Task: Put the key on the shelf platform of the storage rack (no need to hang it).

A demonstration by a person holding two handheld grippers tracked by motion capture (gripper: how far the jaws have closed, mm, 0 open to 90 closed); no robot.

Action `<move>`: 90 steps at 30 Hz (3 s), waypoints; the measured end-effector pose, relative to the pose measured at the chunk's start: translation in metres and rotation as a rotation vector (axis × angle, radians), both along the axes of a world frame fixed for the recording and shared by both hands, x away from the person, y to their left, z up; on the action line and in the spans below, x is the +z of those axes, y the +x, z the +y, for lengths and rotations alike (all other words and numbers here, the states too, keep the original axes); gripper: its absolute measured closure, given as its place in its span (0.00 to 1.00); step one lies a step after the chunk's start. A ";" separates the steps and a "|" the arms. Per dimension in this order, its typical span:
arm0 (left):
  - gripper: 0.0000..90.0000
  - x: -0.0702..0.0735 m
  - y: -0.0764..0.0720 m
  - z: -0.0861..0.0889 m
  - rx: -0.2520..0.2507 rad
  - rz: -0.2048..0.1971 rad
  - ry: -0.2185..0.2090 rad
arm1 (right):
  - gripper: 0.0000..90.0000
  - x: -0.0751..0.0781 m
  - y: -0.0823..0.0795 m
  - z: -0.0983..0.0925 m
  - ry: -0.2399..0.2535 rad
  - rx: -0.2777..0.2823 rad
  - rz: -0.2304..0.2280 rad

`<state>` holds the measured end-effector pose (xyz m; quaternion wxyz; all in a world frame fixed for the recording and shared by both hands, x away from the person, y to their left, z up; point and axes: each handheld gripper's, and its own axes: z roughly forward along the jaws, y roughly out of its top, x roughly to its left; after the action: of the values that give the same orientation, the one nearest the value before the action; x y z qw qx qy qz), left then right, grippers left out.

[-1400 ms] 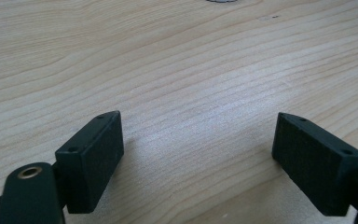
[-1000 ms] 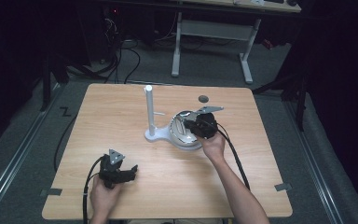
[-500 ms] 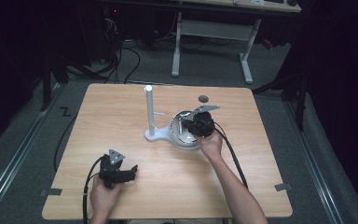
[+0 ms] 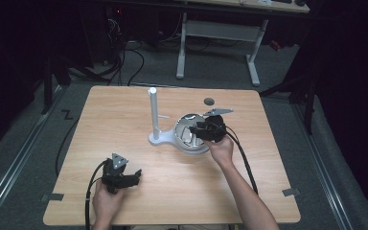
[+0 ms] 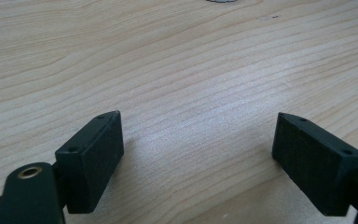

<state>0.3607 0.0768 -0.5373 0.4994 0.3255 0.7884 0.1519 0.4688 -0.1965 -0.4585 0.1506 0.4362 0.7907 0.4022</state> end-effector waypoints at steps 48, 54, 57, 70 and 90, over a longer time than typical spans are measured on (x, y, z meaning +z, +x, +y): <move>0.19 0.000 0.000 0.000 0.000 0.003 -0.001 | 0.61 0.026 -0.031 -0.074 0.044 -0.142 -0.046; 0.19 0.000 0.000 0.000 -0.003 -0.001 0.003 | 0.61 0.030 -0.034 -0.078 0.044 -0.148 -0.048; 0.19 0.000 0.000 0.000 -0.004 -0.001 0.003 | 0.61 0.033 -0.038 -0.082 0.012 -0.169 -0.060; 0.19 0.000 0.000 0.000 -0.006 -0.002 0.006 | 0.61 0.034 -0.052 -0.101 0.048 -0.194 -0.053; 0.19 0.000 0.000 0.000 -0.004 -0.001 0.004 | 0.60 0.032 -0.077 -0.134 0.098 -0.242 -0.071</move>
<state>0.3607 0.0771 -0.5375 0.4994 0.3280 0.7872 0.1528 0.3919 -0.3309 -0.4264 0.2044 0.5208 0.7060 0.4343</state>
